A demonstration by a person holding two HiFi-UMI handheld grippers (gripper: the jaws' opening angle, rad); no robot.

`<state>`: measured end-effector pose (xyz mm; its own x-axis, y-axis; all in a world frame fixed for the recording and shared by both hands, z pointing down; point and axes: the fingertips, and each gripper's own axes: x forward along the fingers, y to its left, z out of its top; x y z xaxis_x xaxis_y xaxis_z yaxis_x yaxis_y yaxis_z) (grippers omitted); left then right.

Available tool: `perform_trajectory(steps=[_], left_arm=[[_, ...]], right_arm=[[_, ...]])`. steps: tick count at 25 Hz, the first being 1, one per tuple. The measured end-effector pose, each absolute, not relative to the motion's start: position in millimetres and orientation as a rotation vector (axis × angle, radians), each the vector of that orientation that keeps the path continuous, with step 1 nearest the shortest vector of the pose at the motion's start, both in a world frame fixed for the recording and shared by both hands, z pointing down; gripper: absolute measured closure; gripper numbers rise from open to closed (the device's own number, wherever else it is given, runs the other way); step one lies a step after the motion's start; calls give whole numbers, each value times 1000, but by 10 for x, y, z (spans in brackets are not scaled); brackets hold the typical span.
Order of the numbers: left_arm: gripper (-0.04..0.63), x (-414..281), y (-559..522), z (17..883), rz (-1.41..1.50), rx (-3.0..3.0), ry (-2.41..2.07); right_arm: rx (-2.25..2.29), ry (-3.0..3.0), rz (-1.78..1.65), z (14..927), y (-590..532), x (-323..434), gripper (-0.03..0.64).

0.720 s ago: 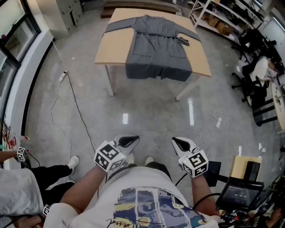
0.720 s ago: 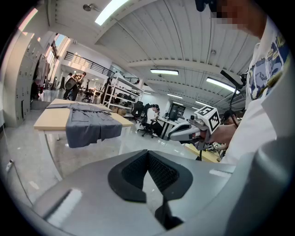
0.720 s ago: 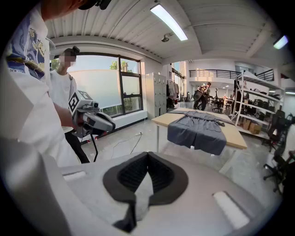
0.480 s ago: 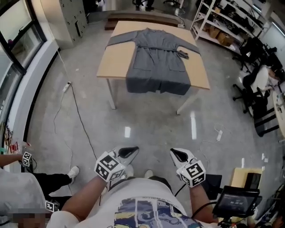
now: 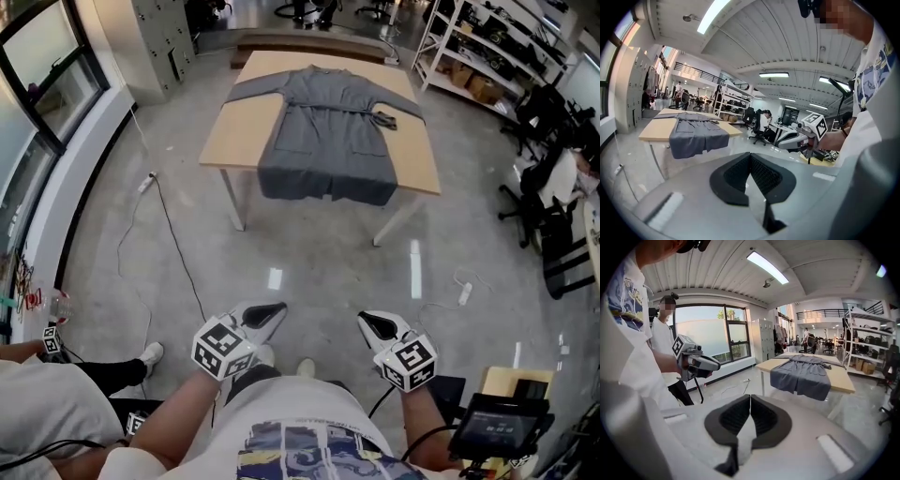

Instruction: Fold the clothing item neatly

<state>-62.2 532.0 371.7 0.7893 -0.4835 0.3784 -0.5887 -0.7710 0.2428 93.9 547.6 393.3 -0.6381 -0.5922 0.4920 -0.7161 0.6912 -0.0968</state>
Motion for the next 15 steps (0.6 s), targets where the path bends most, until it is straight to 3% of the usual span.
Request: perform_trajectory(steps=[15], left_arm=[[594, -370, 4842, 3823, 449, 2589, -933]], right_arm=[[1012, -2483, 368, 4159, 5059, 1362, 587]])
